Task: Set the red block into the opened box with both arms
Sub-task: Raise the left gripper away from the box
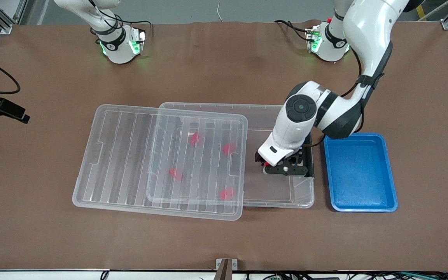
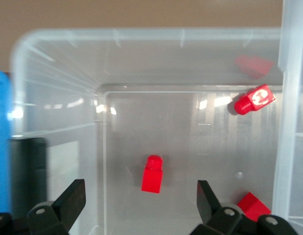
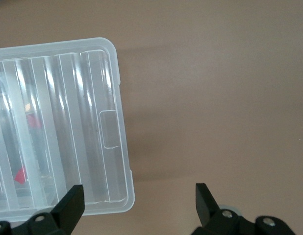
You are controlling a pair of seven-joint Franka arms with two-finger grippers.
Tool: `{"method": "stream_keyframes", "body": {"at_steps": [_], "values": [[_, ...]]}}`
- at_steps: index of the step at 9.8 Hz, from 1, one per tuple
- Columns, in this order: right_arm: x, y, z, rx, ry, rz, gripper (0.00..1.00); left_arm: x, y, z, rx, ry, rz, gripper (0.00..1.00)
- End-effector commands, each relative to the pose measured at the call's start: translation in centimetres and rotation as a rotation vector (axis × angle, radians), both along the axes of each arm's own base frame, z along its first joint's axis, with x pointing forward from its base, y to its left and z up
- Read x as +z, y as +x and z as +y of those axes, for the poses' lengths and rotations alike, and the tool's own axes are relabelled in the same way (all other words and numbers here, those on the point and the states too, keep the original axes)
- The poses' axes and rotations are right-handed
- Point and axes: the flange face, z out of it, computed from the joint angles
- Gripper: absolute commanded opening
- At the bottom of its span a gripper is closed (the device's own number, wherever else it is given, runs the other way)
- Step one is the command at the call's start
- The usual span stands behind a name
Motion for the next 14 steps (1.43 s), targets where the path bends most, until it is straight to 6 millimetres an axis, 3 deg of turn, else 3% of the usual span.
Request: {"method": "stream_keyframes", "body": {"at_steps": [1, 2, 3, 5, 6, 7, 9, 10, 11, 14], "values": [[-1.1, -0.4, -0.3, 0.019, 0.035, 0.017, 0.59, 8.0, 0.7, 4.5, 0.016, 0.064, 0.015, 1.00], [-2.6, -0.3, -0.2, 0.088, 0.072, 0.038, 0.27, 11.8, 1.1, 6.7, 0.035, 0.077, 0.006, 1.00], [-6.1, 0.5, -0.3, 0.138, 0.083, 0.063, 0.01, 14.3, 1.3, 9.5, 0.081, 0.089, 0.006, 1.00], [-14.9, 2.0, -0.1, 0.152, 0.080, 0.072, 0.00, 19.8, 0.0, 12.9, 0.153, 0.057, 0.033, 1.00], [-18.2, 2.5, 0.1, 0.215, 0.080, 0.076, 0.00, 22.6, -1.1, 13.6, 0.133, 0.058, 0.033, 1.00], [-21.1, 2.8, -0.4, 0.273, 0.084, 0.088, 0.00, 24.6, -2.0, 14.1, 0.092, 0.065, 0.004, 1.00], [-25.1, 1.8, 0.8, 0.296, 0.082, 0.097, 0.00, 27.0, -2.3, 18.2, 0.046, 0.052, -0.005, 1.00], [-26.4, 1.3, 1.4, 0.306, 0.081, 0.101, 0.00, 28.4, -3.3, 18.5, 0.011, 0.059, -0.021, 1.00], [-27.0, 1.0, 2.0, 0.316, 0.081, 0.106, 0.00, 28.6, -3.7, 20.2, 0.017, 0.056, 0.006, 1.00], [-27.1, 1.0, 4.6, 0.324, 0.124, 0.104, 0.00, 27.9, -5.5, 26.1, 0.042, -0.038, 0.104, 1.00]]}}
